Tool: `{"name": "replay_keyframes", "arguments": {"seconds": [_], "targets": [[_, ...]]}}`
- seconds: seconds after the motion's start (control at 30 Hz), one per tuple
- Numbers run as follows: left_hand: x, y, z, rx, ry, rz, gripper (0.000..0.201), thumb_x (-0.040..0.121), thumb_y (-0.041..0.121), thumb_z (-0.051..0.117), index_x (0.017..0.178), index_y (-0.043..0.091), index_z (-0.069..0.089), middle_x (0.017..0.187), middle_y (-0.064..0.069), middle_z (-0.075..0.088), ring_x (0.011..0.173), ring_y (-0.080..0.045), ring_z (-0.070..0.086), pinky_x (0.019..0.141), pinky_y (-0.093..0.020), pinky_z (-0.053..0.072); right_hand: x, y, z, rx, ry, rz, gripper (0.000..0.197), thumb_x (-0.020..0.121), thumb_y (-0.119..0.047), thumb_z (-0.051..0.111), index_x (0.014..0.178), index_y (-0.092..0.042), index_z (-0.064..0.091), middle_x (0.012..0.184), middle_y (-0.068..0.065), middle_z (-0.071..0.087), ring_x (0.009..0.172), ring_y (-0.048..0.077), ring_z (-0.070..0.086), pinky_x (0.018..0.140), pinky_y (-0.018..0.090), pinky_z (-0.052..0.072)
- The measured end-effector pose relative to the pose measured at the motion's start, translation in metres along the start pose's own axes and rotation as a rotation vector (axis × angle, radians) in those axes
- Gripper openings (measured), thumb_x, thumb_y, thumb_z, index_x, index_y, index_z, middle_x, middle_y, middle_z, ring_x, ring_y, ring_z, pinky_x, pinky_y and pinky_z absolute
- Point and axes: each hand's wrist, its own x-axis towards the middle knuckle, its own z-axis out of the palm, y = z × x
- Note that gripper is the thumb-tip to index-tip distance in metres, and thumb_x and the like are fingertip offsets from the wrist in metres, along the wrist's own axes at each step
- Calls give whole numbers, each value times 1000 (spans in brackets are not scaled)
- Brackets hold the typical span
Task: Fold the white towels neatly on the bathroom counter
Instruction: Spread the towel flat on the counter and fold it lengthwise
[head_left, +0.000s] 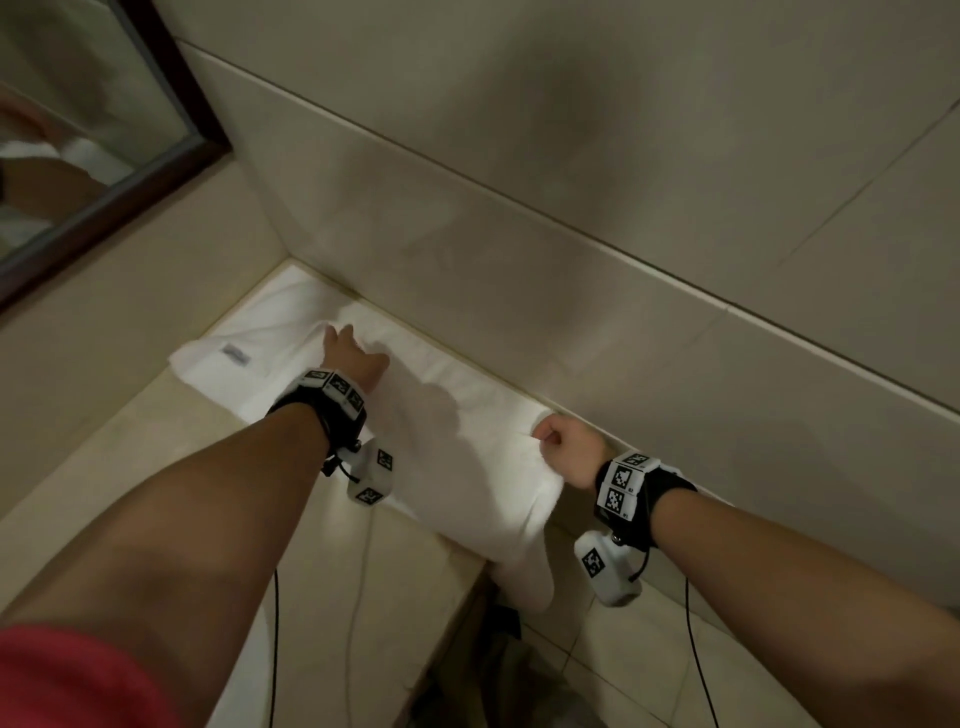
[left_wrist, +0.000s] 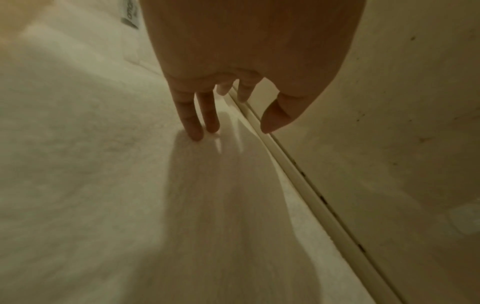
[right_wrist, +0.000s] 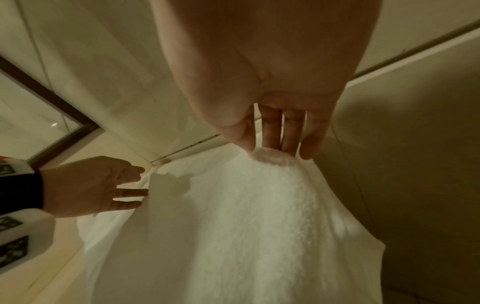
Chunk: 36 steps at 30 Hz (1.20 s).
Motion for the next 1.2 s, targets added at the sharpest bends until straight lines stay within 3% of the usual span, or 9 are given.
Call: {"name": "replay_keyframes", "arguments": {"seconds": [0.17,0.27,0.57,0.7,0.73,0.87,1.03,1.1,1.2], "targets": [[-13,-17,-23,35,-18,6,62,88,23,61,145,15,39,155,-10,27,129,-35,46,105,-45,42,-12,-21,1,11,29,13,24,91,-9,51,106,-23,62,94,-1,60,81,18,58,71,19,41],[-27,-33,-44,47,2,-9,51,87,17,60,137,15,50,140,-13,50,117,-34,56,97,-35,48,-22,-43,4,15,18,-16,26,90,-6,50,111,-17,62,98,1,59,85,18,57,72,20,41],[-51,-87,-99,80,9,-75,49,90,14,55,138,7,48,139,-16,50,119,-34,53,103,-40,44,-29,-103,33,-88,-29,-118,36,90,-13,55,126,-19,58,111,-1,58,99,15,53,84,20,36],[-38,-99,-109,36,-4,-138,6,94,13,50,93,9,54,104,-11,54,98,-28,50,85,-31,40,-8,-122,40,-135,-63,-136,41,92,-19,55,133,-17,53,123,3,59,112,20,56,92,22,38],[-30,-100,-108,-18,20,-157,12,95,12,50,84,9,52,99,-12,53,96,-27,49,82,-30,39,0,-125,41,-136,-70,-135,42,92,-20,55,134,-17,53,126,3,58,114,20,55,93,23,38],[-5,-95,-99,-391,122,-262,39,96,14,53,132,0,51,125,-20,56,101,-33,57,90,-40,49,34,-132,47,-224,-104,-142,46,94,-27,55,137,-14,50,133,5,57,121,22,53,95,23,37],[23,-88,-97,-606,143,-395,32,87,35,68,89,4,62,73,-8,60,66,-24,55,75,-36,48,59,-137,55,-276,-184,-158,9,88,-37,60,88,-29,56,98,1,55,91,20,54,67,21,40],[33,-87,-98,-584,141,-402,37,86,41,68,73,8,59,71,-9,61,68,-25,55,74,-35,46,67,-137,57,-258,-191,-141,21,87,-39,63,98,-21,59,96,0,57,90,21,56,71,25,42],[42,-86,-101,-587,116,-398,36,88,43,64,69,13,56,81,-13,63,78,-27,57,75,-34,43,71,-139,56,-195,-210,-133,22,87,-35,65,76,-24,49,79,-6,50,77,17,50,60,25,36]]}}
